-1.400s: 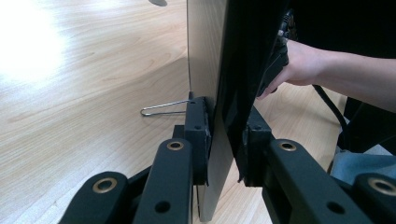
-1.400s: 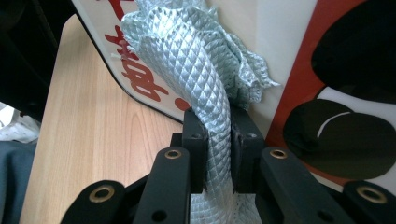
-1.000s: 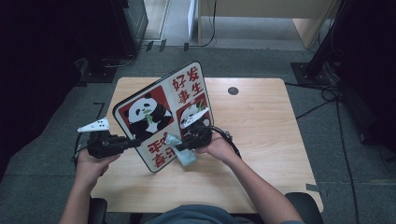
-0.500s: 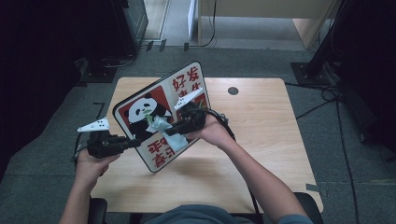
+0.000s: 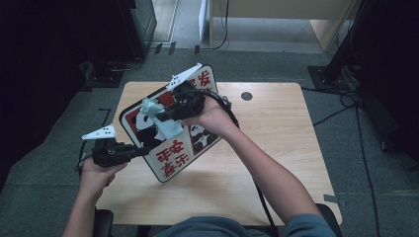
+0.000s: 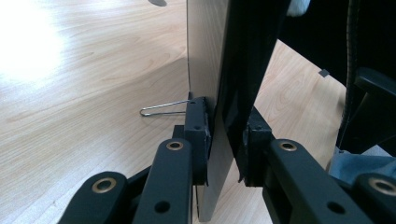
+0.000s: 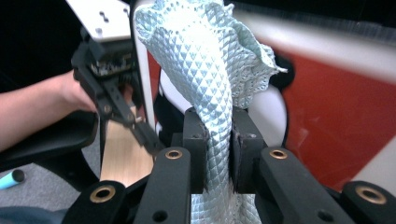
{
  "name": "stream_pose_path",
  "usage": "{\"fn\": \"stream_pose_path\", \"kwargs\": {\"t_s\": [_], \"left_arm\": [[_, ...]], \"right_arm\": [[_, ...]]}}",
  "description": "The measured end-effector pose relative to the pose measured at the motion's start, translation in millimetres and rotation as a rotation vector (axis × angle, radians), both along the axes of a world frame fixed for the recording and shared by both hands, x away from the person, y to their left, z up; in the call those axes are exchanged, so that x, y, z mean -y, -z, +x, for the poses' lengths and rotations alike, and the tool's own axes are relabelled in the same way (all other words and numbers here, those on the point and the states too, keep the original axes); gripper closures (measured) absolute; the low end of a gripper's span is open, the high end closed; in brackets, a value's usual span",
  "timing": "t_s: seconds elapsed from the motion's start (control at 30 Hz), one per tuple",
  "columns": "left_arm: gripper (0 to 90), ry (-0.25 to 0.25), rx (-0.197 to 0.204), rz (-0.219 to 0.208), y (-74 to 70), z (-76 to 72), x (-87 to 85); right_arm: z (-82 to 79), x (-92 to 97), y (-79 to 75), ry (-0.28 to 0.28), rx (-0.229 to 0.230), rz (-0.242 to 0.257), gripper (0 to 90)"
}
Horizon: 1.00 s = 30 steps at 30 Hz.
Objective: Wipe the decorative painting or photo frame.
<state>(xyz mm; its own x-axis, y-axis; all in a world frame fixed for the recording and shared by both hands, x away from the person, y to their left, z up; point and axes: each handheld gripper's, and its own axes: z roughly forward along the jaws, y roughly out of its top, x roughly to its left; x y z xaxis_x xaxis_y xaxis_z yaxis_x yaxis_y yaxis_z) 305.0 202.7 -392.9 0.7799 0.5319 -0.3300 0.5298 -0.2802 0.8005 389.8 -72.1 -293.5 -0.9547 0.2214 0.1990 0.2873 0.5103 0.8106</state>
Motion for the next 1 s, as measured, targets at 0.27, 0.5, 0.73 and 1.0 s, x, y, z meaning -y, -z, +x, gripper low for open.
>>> {"fn": "stream_pose_path", "kwargs": {"t_s": [0.27, 0.5, 0.73, 1.0], "left_arm": [[77.9, -0.001, 0.009, 0.009, -0.2, -0.3, -0.1], [78.0, -0.001, 0.009, 0.010, -0.4, -0.4, -0.1], [78.0, -0.001, 0.005, 0.009, -0.3, -0.2, -0.3], [77.7, 0.002, 0.003, 0.006, -0.1, -0.1, 0.0]], "right_arm": [[6.7, -5.5, -9.4, 0.023, 0.031, 0.012, 79.7], [7.4, -2.1, -0.8, 0.018, 0.033, -0.001, 79.7], [7.4, 2.2, 11.5, 0.015, 0.017, -0.004, 79.6], [4.7, 3.5, 24.2, 0.009, 0.004, -0.004, 79.6]]}}
